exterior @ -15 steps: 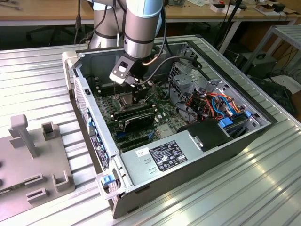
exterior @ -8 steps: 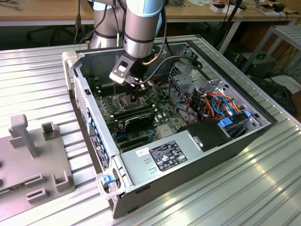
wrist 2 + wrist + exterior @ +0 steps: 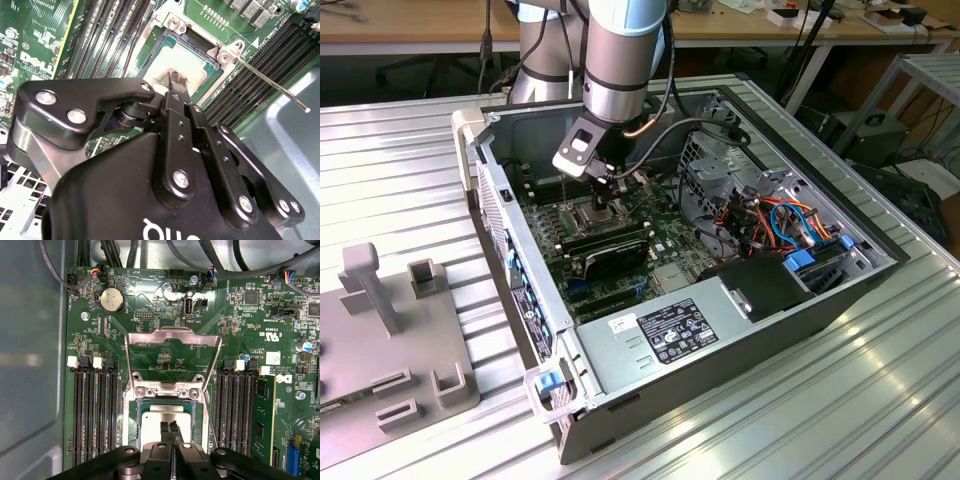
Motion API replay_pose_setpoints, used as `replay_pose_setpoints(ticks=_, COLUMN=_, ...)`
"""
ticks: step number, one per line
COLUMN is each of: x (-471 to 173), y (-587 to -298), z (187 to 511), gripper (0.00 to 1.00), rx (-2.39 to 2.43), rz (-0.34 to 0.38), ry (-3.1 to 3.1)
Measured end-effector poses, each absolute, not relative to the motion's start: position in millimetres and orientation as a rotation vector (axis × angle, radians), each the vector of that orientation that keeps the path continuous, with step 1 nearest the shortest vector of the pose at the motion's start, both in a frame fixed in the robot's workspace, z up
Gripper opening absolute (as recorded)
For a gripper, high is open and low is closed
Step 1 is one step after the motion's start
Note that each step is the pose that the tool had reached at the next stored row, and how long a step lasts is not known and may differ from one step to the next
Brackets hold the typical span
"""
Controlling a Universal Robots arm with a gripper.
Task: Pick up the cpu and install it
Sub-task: 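Place the cpu into insertion slot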
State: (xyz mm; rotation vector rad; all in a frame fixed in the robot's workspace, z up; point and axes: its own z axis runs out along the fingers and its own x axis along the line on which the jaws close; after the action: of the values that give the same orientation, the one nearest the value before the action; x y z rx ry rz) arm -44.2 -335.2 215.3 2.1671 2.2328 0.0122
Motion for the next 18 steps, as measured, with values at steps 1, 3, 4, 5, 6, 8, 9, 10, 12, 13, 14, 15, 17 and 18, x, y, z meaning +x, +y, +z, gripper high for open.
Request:
replay_pose_setpoints(ticks=1, x=-44.2, y=-335.2, z=215.4, gripper=0.11, rx=2.167, rz=0.012, ry=2.233)
replay_pose_setpoints(ticks=3, x=-44.2, y=-335.2, z=215.6, gripper=0.11, rx=2.167, rz=0.012, ry=2.233)
replay_pose_setpoints(ticks=4, x=-44.2, y=-335.2, z=214.2, gripper=0.11, rx=2.167, rz=0.012, ry=2.233)
replay_pose_setpoints(ticks=5, x=-44.2, y=-335.2, z=212.7, gripper=0.11, rx=2.167, rz=0.012, ry=2.233)
replay_pose_setpoints(ticks=6, x=-44.2, y=-335.2, z=210.9, gripper=0.11, rx=2.167, rz=0.012, ry=2.233)
replay_pose_setpoints(ticks=8, x=-44.3, y=-335.2, z=207.7, gripper=0.11, rx=2.167, rz=0.012, ry=2.233)
replay_pose_setpoints(ticks=9, x=-44.4, y=-335.2, z=206.7, gripper=0.11, rx=2.167, rz=0.012, ry=2.233)
replay_pose_setpoints(ticks=10, x=-44.4, y=-335.3, z=206.6, gripper=0.11, rx=2.167, rz=0.011, ry=2.233)
replay_pose_setpoints(ticks=12, x=-44.4, y=-335.2, z=206.5, gripper=0.11, rx=2.167, rz=0.011, ry=2.232)
replay_pose_setpoints(ticks=13, x=-44.4, y=-335.2, z=206.4, gripper=0.11, rx=2.167, rz=0.011, ry=2.232)
replay_pose_setpoints(ticks=14, x=-44.4, y=-335.2, z=206.3, gripper=0.11, rx=2.167, rz=0.011, ry=2.232)
replay_pose_setpoints(ticks=15, x=-44.4, y=-335.3, z=205.3, gripper=0.11, rx=2.167, rz=0.01, ry=2.232)
replay_pose_setpoints(ticks=17, x=-44.4, y=-335.3, z=205.1, gripper=0.11, rx=2.167, rz=0.01, ry=2.232)
replay_pose_setpoints(ticks=18, x=-44.4, y=-335.3, z=204.9, gripper=0.11, rx=2.167, rz=0.011, ry=2.232)
